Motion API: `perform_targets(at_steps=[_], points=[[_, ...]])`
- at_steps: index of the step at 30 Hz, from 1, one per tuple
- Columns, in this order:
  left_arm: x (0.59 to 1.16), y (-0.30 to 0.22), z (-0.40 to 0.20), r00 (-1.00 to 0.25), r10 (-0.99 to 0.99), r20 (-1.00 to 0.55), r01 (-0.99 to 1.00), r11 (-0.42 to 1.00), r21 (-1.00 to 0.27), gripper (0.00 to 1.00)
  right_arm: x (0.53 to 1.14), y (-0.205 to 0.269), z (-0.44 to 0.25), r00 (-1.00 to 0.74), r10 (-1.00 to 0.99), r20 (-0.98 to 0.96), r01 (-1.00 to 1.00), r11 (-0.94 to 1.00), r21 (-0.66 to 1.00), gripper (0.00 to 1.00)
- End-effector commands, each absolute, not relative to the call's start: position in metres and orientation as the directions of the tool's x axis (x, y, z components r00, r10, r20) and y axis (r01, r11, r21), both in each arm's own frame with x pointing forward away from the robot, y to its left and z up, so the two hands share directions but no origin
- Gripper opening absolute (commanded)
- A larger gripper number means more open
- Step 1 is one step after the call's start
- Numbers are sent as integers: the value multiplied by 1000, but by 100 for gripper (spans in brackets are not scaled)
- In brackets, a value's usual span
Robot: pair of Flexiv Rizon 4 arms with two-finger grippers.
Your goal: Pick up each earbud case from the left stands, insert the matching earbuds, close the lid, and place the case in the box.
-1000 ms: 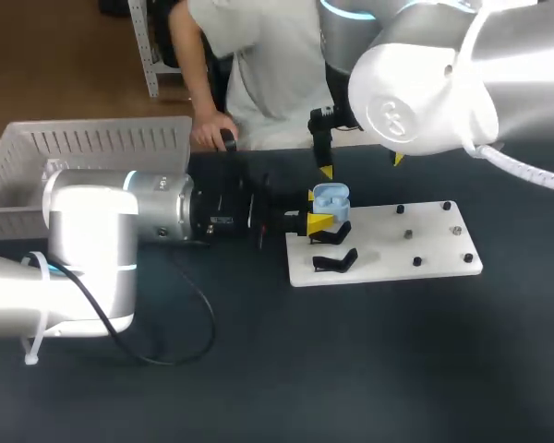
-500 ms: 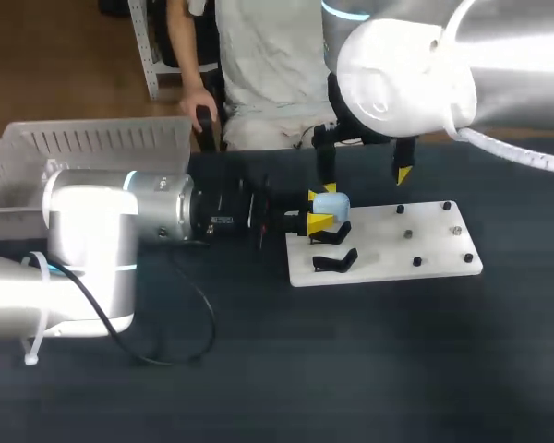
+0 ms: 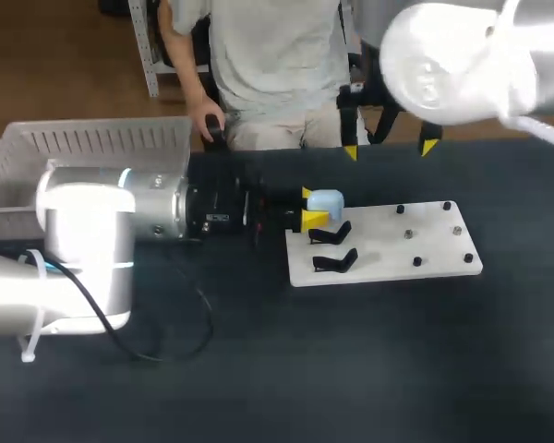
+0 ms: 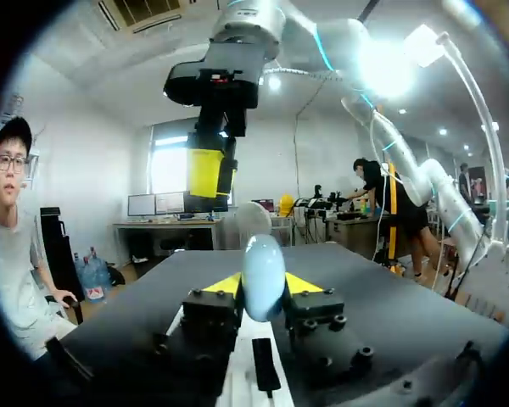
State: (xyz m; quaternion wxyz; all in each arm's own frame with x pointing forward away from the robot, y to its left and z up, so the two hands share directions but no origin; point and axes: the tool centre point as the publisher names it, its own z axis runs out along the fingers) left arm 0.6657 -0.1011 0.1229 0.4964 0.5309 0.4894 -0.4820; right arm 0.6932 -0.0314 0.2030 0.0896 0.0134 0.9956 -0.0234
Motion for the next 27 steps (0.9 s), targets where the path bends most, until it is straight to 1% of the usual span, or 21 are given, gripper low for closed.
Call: perform_targets(at_steps=[1,6,9,11,14,16,19,20,23,26,27], points=[[664,-51,143,78,100,-992,994,68,85,0,672,-64,209,-951,52,-306,46,999,27,100],[669,14,167,85,192,-978,976,182,120,0,672,-64,209,-951,52,-306,46,999,27,100],[678,54,173,49,232,-971,960,258,111,0,672,-64,209,-951,52,-306,46,999,27,100],[687,81,171,32,289,-957,942,312,126,0,672,-64,209,-951,52,-306,46,999,27,100],[705,113,169,-4,300,-954,907,402,123,0,672,-64,209,-951,52,-306,46,999,27,100],[724,137,164,-40,295,-955,866,486,114,0,672,-64,209,-951,52,-306,46,999,27,100],[752,162,159,-63,302,-951,825,553,121,0,672,-64,209,-951,52,-306,46,999,27,100],[762,171,157,-65,335,-940,811,566,146,0,672,-64,209,-951,52,-306,46,999,27,100],[790,196,151,-88,300,-950,779,615,122,0,672,-64,209,-951,52,-306,46,999,27,100],[822,226,135,-134,361,-923,743,652,147,0,672,-64,209,-951,52,-306,46,999,27,100],[834,233,133,-135,411,-902,752,635,177,0,672,-64,209,-951,52,-306,46,999,27,100]])
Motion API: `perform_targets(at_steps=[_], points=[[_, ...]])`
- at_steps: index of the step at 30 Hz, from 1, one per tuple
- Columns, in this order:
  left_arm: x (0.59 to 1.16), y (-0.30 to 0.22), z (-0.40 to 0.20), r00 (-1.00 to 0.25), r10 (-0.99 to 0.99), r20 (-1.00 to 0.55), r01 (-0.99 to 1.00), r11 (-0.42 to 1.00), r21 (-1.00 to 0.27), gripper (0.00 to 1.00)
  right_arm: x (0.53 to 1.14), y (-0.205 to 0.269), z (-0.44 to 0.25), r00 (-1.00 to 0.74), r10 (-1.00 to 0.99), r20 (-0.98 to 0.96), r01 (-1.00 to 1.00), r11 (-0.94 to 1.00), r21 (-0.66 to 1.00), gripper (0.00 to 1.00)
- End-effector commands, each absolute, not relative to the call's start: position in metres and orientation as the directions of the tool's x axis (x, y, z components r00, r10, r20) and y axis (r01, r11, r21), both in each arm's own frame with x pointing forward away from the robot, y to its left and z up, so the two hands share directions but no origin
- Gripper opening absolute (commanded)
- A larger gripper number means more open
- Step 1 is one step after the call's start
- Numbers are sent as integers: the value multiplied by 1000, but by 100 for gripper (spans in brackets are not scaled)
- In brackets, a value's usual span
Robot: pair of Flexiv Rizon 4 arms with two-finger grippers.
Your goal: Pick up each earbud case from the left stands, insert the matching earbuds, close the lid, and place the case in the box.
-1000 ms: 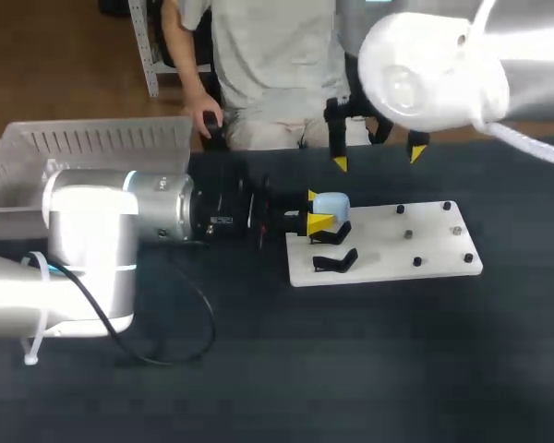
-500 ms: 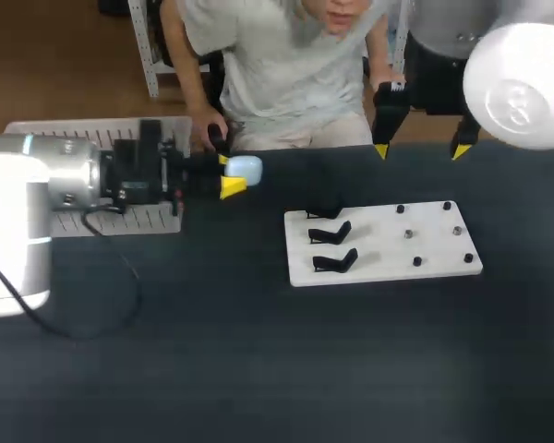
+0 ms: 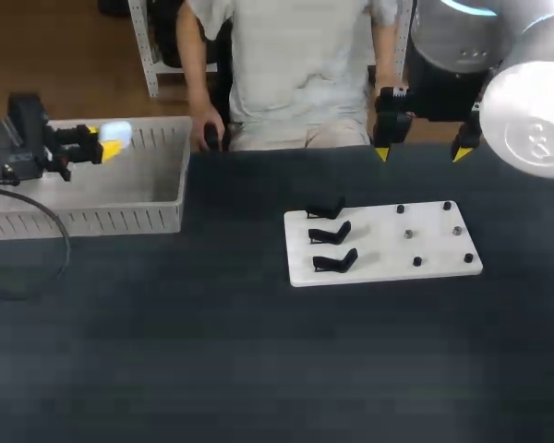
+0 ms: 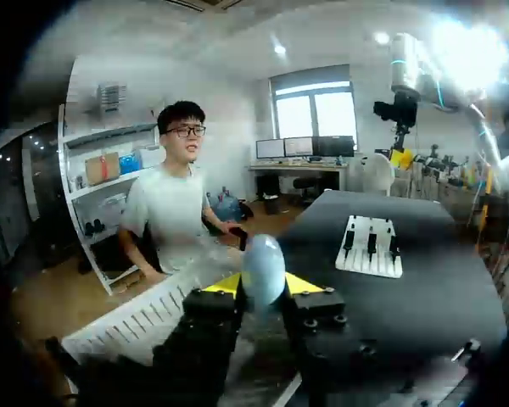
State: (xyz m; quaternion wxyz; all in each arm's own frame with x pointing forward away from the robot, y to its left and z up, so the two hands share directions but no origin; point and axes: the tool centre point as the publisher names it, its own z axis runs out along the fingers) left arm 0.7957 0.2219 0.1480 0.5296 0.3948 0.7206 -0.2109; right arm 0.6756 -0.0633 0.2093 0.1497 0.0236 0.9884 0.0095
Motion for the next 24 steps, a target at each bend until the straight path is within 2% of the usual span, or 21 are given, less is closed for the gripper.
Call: perform_targets(at_steps=[1,6,7,8,9,16,18,24], points=[[840,236,134,-150,383,-911,743,652,151,0,672,-64,209,-951,52,-306,46,999,27,100],[861,244,128,-157,416,-896,751,639,165,0,672,-64,209,-951,52,-306,46,999,27,100],[865,245,124,-161,421,-893,749,642,167,4,672,-64,209,-951,52,-306,46,999,27,100],[866,245,123,-164,418,-894,755,636,159,49,672,-64,209,-951,52,-306,46,999,27,100],[867,244,122,-164,414,-895,757,635,155,100,672,-64,209,-951,52,-306,46,999,27,100],[850,238,144,-95,419,-903,774,602,198,100,672,-64,209,-951,52,-306,46,999,27,100],[841,234,156,-51,451,-891,783,572,245,100,672,-64,209,-951,52,-306,46,999,27,100],[841,234,156,-51,451,-891,783,572,245,100,672,-64,209,-951,52,-306,46,999,27,100]])
